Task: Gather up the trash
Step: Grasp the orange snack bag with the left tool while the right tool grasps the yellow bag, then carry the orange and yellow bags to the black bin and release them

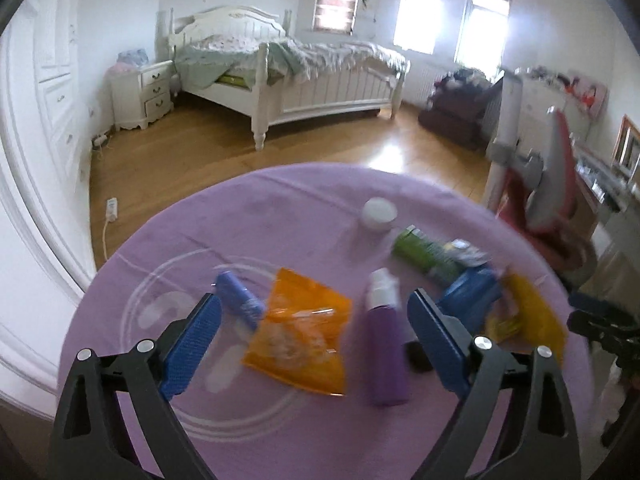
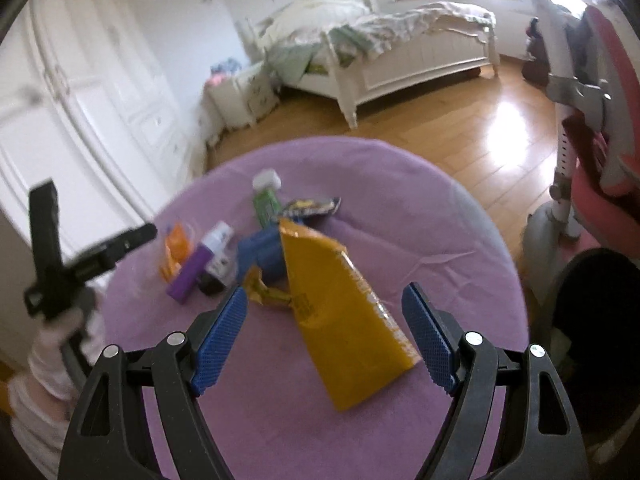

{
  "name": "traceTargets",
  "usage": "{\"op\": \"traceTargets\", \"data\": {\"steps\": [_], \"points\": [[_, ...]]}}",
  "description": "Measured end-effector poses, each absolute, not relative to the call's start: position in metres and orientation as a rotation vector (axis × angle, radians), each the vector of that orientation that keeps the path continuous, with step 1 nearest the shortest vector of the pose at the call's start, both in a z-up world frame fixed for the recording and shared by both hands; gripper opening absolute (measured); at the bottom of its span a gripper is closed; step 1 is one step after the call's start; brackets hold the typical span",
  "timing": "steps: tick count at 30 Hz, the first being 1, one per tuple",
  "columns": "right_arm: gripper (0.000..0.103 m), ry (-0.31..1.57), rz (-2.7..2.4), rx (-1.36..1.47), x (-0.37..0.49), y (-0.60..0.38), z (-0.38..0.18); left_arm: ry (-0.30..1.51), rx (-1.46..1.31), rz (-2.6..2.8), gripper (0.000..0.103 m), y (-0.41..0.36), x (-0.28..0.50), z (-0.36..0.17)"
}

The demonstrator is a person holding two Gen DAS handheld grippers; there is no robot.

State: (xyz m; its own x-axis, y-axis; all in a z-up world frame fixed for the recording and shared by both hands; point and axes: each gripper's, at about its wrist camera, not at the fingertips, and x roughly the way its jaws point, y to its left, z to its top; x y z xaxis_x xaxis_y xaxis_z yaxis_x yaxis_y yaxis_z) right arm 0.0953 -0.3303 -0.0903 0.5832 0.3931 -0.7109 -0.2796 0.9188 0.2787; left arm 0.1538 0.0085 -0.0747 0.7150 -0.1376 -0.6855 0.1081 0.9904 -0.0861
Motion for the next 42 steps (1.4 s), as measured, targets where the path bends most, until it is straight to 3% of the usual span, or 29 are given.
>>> {"op": "traceTargets", "data": {"steps": [1, 2, 6, 12, 16, 21, 29, 35, 42], "points": [[0.079, 0.878, 0.392, 0.122, 0.098, -0.325, -0.097, 0.781, -0.023, -0.136, 0.078, 0.008, 0.158, -0.078], [0.079, 0.892, 0.391, 0.103, 0.1, -0.321, -0.102, 0.799, -0.013, -0.138, 0.074, 0.01, 0.159, -0.081], [0.078, 0.915, 0.382, 0.055, 0.104, -0.312, -0.117, 0.871, 0.024, -0.144, 0.071, 0.009, 0.168, -0.097], [0.046, 0.922, 0.39, 0.049, 0.107, -0.322, -0.12, 0.889, 0.048, -0.15, 0.046, 0.011, 0.165, -0.108], [0.034, 0.884, 0.401, 0.138, 0.102, -0.34, -0.11, 0.833, -0.038, -0.143, 0.043, 0.02, 0.156, -0.093], [0.033, 0.787, 0.4, 0.252, 0.092, -0.367, -0.086, 0.717, -0.099, -0.192, 0.043, 0.0, 0.14, -0.051], [0.033, 0.596, 0.207, 0.327, 0.072, -0.442, -0.046, 0.6, -0.099, -0.5, 0.043, -0.13, 0.133, -0.003], [0.033, 0.576, 0.052, 0.393, 0.062, -0.516, -0.043, 0.613, -0.048, -0.714, 0.043, -0.243, 0.132, -0.011], [0.033, 0.538, -0.098, 0.426, 0.046, -0.588, -0.049, 0.645, -0.074, -0.831, 0.043, -0.31, 0.143, -0.025]]}}
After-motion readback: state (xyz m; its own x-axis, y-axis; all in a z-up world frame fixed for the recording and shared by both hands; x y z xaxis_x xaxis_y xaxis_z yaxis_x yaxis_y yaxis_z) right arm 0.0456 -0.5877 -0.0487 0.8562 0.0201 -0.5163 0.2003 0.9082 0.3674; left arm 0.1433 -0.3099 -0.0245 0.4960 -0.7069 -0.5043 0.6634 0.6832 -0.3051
